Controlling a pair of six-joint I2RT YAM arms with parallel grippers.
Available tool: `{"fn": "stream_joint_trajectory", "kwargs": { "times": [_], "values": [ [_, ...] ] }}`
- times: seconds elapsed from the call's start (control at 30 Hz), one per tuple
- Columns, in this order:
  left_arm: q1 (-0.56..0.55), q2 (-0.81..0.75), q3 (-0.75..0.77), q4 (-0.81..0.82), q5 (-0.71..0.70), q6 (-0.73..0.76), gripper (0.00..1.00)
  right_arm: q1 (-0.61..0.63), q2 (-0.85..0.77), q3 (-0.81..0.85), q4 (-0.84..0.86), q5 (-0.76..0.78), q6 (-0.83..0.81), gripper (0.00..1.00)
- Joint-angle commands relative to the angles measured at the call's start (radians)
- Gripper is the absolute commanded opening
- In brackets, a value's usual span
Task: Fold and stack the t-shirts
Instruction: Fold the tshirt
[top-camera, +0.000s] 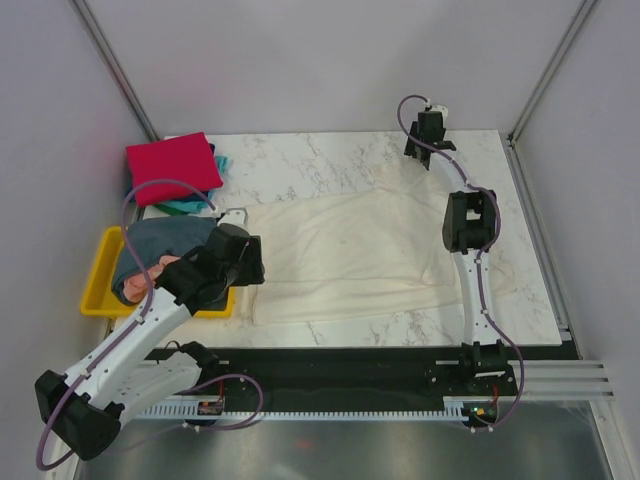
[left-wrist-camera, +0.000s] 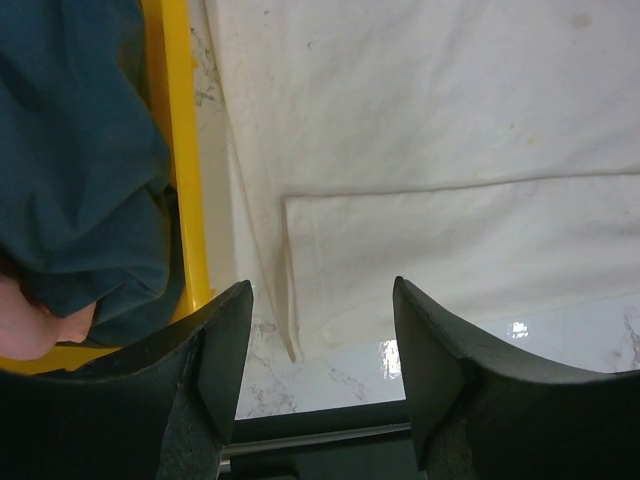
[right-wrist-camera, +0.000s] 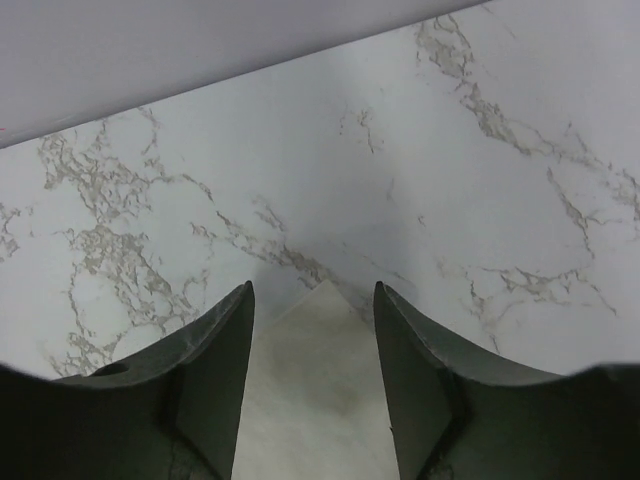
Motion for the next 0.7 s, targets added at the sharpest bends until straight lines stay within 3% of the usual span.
{"fn": "stream_joint_trajectory", "kwargs": {
  "times": [0.0,0.07,0.2,0.3,0.47,0.53,0.67],
  "values": [
    [0.003,0.005,0.004,0.030,0.003,0.040,0.65,0.006,-0.036,-0.040,0.021,0.021,0.013,0.57],
    [0.003,0.006,0.004,0.030,0.002,0.040,0.65,0.011,-0.043,-0.071,0.021,0.021,0.022,0.51],
    [0.003,-0.006,0.001,0.032,-0.003,0.040,0.65,0.015,-0.077,-0.132,0.024,0.032,0.030,0.48],
    [0.003,-0.009,0.002,0.033,-0.004,0.040,0.65,0.015,-0.095,-0.169,0.022,0.042,0.031,0.39],
    [0.005,-0.006,0.004,0.032,-0.009,0.040,0.65,0.015,-0.129,-0.224,0.030,0.029,0.044,0.18],
    [0.005,-0.009,0.004,0.033,-0.010,0.040,0.65,0.015,-0.137,-0.246,0.044,0.026,0.045,0.00],
    [0.005,-0.009,0.004,0.030,-0.012,0.044,0.65,0.006,-0.163,-0.243,0.047,0.070,0.003,0.00]
  ]
}}
